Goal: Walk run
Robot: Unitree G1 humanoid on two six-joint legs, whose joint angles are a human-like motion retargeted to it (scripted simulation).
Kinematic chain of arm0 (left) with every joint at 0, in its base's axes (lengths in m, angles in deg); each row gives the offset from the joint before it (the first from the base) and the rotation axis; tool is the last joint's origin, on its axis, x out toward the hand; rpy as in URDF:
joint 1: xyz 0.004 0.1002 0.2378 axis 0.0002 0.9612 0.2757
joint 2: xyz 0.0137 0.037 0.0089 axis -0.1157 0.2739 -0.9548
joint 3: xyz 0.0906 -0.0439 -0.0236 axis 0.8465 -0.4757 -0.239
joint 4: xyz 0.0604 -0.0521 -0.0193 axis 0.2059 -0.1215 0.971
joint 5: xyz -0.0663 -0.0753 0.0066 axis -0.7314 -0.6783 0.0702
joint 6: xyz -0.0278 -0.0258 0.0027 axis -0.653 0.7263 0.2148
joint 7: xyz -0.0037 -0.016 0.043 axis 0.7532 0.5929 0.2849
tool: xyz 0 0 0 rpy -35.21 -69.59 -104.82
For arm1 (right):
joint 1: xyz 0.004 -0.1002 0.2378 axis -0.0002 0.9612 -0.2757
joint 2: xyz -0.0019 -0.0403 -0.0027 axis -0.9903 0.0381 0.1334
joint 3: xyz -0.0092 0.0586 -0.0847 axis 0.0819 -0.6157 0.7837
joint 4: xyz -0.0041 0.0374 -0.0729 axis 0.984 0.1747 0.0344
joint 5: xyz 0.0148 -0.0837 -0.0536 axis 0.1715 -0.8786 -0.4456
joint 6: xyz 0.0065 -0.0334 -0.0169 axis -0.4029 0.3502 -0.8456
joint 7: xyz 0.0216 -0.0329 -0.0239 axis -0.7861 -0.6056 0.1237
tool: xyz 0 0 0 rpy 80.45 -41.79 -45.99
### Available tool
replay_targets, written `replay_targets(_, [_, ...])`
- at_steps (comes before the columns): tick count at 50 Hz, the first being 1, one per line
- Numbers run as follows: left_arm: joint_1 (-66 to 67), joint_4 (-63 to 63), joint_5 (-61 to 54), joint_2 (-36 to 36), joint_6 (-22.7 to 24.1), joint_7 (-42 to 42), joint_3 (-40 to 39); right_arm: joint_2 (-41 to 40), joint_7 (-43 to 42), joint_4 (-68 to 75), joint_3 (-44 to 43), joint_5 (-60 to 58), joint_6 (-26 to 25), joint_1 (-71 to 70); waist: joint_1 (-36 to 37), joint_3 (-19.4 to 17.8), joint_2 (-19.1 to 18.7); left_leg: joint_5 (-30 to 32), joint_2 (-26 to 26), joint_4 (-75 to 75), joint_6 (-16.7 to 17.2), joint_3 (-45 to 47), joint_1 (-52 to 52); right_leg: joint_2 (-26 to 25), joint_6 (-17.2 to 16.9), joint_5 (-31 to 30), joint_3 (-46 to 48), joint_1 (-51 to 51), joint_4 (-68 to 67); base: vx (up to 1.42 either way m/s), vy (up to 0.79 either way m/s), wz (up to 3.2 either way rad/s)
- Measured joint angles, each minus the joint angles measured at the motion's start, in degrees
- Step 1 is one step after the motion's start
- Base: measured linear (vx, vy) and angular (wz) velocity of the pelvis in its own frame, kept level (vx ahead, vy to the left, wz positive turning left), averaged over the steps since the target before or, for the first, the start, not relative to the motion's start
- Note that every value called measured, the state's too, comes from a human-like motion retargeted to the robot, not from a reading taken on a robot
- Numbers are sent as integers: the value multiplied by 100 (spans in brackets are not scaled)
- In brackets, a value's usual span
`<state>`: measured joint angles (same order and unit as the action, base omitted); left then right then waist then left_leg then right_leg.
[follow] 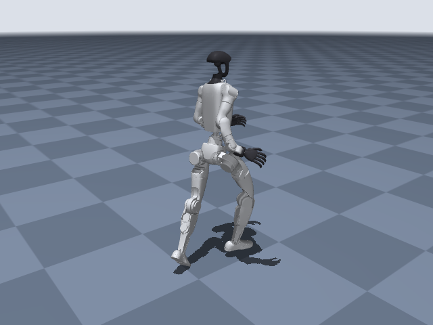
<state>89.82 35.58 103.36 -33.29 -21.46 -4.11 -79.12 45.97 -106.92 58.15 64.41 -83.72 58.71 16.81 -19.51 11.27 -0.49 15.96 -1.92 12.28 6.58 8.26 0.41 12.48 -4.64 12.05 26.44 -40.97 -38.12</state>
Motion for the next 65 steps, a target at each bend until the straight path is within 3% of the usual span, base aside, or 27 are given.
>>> replay_targets(2, [231, -381, -432, 105, -325, -320, -21, 230, -678, -246, 46, -529, 58, -14, -241, -39, 122, 891, -46, 31, 140, 628, -563, -28, 163, 301, -420, 9, 1164, 205, -47, -24])
replay_targets(4, [488, -504, -587, 207, -515, -514, -332, 195, -940, -396, 315, -1006, 36, -315, -288, -46, 415, 1019, -420, 678, 44, 878, -792, -25, 106, 458, -1138, 95, 1774, 188, -33, -72])
replay_targets(7, [815, 131, -299, 592, -527, -625, -749, -134, -701, -350, 968, -1137, 150, -1114, -2, -67, 949, 281, -617, 2378, -422, 1874, -671, 114, 524, -174, -1823, 478, 1233, 256, -34, -108])
replay_targets(10, [1203, 1181, 33, 912, -194, -942, -856, -511, 106, -142, 1173, -1009, 74, -1870, 703, -106, 1005, -618, -404, 4377, -711, 1598, 760, 456, 87, 1216, -1762, 928, 13, 222, -3, -12])
replay_targets(12, [1365, 1572, -106, 1200, -27, -1024, -855, -593, 612, -406, 1694, -1133, -106, -2191, 1544, -97, 970, -1212, -128, 4663, -590, 1632, 1955, 49, -43, 1406, -1786, 1788, 644, 197, 0, -81])
replay_targets(15, [1555, 1652, -342, 1225, 226, -1239, -1163, -323, 1217, -1226, 2296, -1886, -398, -2425, 2156, -189, 547, -1919, 475, 3616, -883, 1433, 3164, -865, -332, 619, -1428, 3245, 2030, 212, -7, -42])
replay_targets(17, [1744, 1442, -338, 1037, 356, -1132, -1291, -238, 1375, -1826, 2389, -2671, -609, -2399, 2739, -320, 608, -2051, 550, 2119, -834, 1426, 3527, -1073, -726, -803, -1512, 4040, 2634, 195, -26, -115])
replay_targets(19, [1774, 1271, -368, 768, 463, -1027, -1259, -156, 1113, -2247, 2424, -2997, -719, -2388, 3227, -401, 627, -2104, 622, 678, -594, 1171, 3675, -1137, -1036, -2243, -818, 4617, 2943, 165, -34, -117])
replay_targets(22, [1316, 1144, -405, 311, 500, -922, -942, -71, 44, -2444, 2323, -2718, -708, -2123, 3526, -371, 478, -2041, 798, 4, -463, 915, 3893, -1371, -987, -3264, -633, 4952, 2437, 144, -3, 0])
replay_targets(23, [1089, 1148, -368, 164, 430, -887, -818, -101, -291, -2355, 2226, -2583, -696, -1923, 3572, -400, 305, -1627, 785, 195, -742, 835, 3875, -1493, -841, -3278, -737, 4984, 1910, 266, 18, 72])
replay_targets(25, [609, 1162, -335, 9, 257, -901, -674, -197, -464, -2004, 1908, -2496, -489, -1542, 3129, -317, 52, -2773, 638, 1618, -1733, 244, 4029, -1504, -404, -3001, -87, 4660, 602, 290, -4, 104])
replay_targets(27, [198, 1233, -247, 302, -81, -1119, -688, -329, -216, -1319, 1705, -2775, -329, -1067, 2800, -417, -10, -3753, 1133, 2816, -1345, 148, 3851, -1336, -211, -2370, -451, 3858, -1123, 254, -29, 9])
replay_targets(30, [-109, 967, 4, 907, -1196, -1634, -921, -265, 47, -536, 1616, -2542, -264, -613, 1542, 36, -196, -4486, 814, 2535, -1252, 259, 2965, -981, -205, -1017, -573, 1770, -2619, 195, -20, 46])
replay_targets(33, [-327, 377, -399, 967, -1349, -1663, -1061, 338, -693, -863, 1426, -2565, 512, -322, 320, 113, -53, -3387, -62, 812, -909, 378, 1406, -326, -120, -183, -669, 418, -1992, 205, -21, 76])
replay_targets(35, [-232, -20, -654, 890, -1116, -1548, -910, 819, -1484, -1242, 1218, -2948, 658, -110, -28, 75, -97, -1941, -162, 93, -237, 262, 436, -70, 119, 5, -103, 152, -716, 216, -25, 53])
replay_targets(37, [-75, -413, -833, 808, -1113, -1557, -637, 1200, -2159, -1585, 1079, -3489, 479, 33, -306, 62, -130, -158, -40, -215, 415, 436, -156, -125, -21, 258, 84, 160, 843, 181, -28, 63])
replay_targets(40, [248, -939, -1119, 747, -1330, -1934, -519, 1295, -2601, -1835, 1118, -4136, 261, -140, -309, 30, 198, 826, -299, 125, 382, 687, -745, -152, 106, 475, -509, 323, 2071, 180, -32, -34])
replay_targets(44, [775, -504, -1022, 1039, -1419, -2236, -861, 749, -2437, -1374, 1526, -3856, 504, -1327, 22, 55, 831, -48, -433, 2050, -234, 1807, -557, 44, 947, 306, -1535, 608, 1211, 222, -20, -60])
replay_targets(45, [915, -193, -892, 1161, -1355, -2331, -1060, 614, -2315, -1253, 1665, -3757, 635, -1662, 240, 135, 924, -393, -430, 2534, -521, 2225, -361, 117, 802, 783, -1865, 547, 509, 219, 1, -30])
replay_targets(47, [1310, 292, -654, 1211, -1132, -2432, -1115, 219, -2033, -1110, 1550, -3671, 695, -2081, 635, -150, 899, -992, -268, 3931, -648, 1484, 656, 429, 471, 1305, -1603, 1291, 193, 233, 8, 5])
replay_targets(50, [1680, 824, -656, 1251, -725, -2495, -1215, -133, -1513, -1229, 2201, -3215, 451, -2713, 1607, -148, 709, -2041, 135, 4275, -599, 1333, 2189, -189, 292, 1316, -1405, 2613, 1288, 229, 2, -61])
replay_targets(52, [1907, 813, -804, 1166, -576, -2525, -1326, -229, -985, -1542, 2648, -3046, 116, -2846, 2091, -200, 648, -2286, 259, 3381, -768, 1303, 2871, -611, -4, 473, -1378, 3420, 2057, 195, -4, -57])
replay_targets(55, [2129, 646, -1070, 869, -235, -2293, -1399, -247, 47, -2178, 2762, -2973, -288, -2806, 2873, -366, 743, -2449, 291, 1374, -893, 1239, 3449, -825, -593, -1735, -1230, 4388, 2793, 171, -15, -87])
replay_targets(59, [1446, 546, -1026, 585, -105, -1949, -1216, -50, -33, -2378, 2282, -3197, -600, -2552, 3259, -438, 669, -2199, 478, 85, -914, 872, 3784, -1065, -544, -3025, -500, 4982, 2229, 184, -13, -17])
replay_targets(60, [1150, 573, -923, 515, -153, -1931, -1106, -52, -151, -2236, 2084, -3337, -656, -2414, 3305, -451, 484, -1769, 594, 220, -1051, 703, 3862, -1300, -326, -3016, -444, 4981, 1734, 222, -14, 58])
replay_targets(62, [684, 592, -919, 383, -217, -1955, -872, -100, -98, -1512, 1718, -3666, -569, -2107, 2944, -449, 263, -3174, 661, 2154, -1969, 230, 4119, -1294, 0, -2392, -5, 4560, 72, 215, -24, 77])
replay_targets(65, [355, 522, -1251, 657, -191, -1920, -526, -427, 343, -43, 1341, -4295, -944, -1359, 2207, -414, -89, -4342, 1104, 2981, -1644, 14, 3172, -1614, -161, -1159, -547, 3367, -2388, 261, -26, 27])
